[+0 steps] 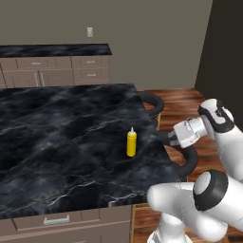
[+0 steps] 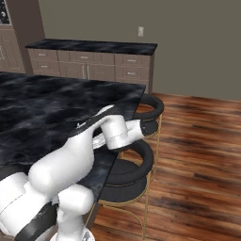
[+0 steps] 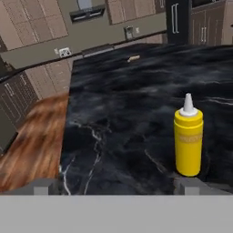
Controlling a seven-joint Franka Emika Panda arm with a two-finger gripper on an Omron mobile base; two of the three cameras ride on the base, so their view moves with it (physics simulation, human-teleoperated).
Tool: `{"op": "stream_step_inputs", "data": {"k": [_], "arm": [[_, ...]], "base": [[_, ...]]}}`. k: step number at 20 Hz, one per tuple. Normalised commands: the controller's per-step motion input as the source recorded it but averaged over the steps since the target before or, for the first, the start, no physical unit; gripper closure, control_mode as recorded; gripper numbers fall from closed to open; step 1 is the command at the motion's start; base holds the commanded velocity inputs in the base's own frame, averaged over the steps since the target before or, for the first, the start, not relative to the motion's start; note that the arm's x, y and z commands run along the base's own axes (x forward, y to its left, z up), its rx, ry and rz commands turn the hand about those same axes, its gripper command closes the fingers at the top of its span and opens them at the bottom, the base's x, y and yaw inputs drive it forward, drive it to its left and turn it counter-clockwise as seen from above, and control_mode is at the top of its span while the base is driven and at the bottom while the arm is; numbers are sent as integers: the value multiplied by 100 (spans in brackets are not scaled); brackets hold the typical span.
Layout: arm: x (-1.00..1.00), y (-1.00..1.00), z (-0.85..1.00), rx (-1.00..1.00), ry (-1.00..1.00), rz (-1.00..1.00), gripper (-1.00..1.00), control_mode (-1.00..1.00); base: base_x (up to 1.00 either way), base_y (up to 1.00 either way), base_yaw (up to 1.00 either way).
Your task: Move the mustard and ketchup from the cabinet to the dining counter.
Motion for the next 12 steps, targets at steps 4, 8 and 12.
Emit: {"op": "stream_step_inputs", "data": {"k": [4,8,12], "arm": [[-52,-11,38,-7,18,-18,-100,-100],[-43,-1,36,-9,23,-26,-100,-100],[-32,0,36,-6,27,-37,-100,-100]], "base": [[0,0,0],[0,0,0],[0,0,0]]}}
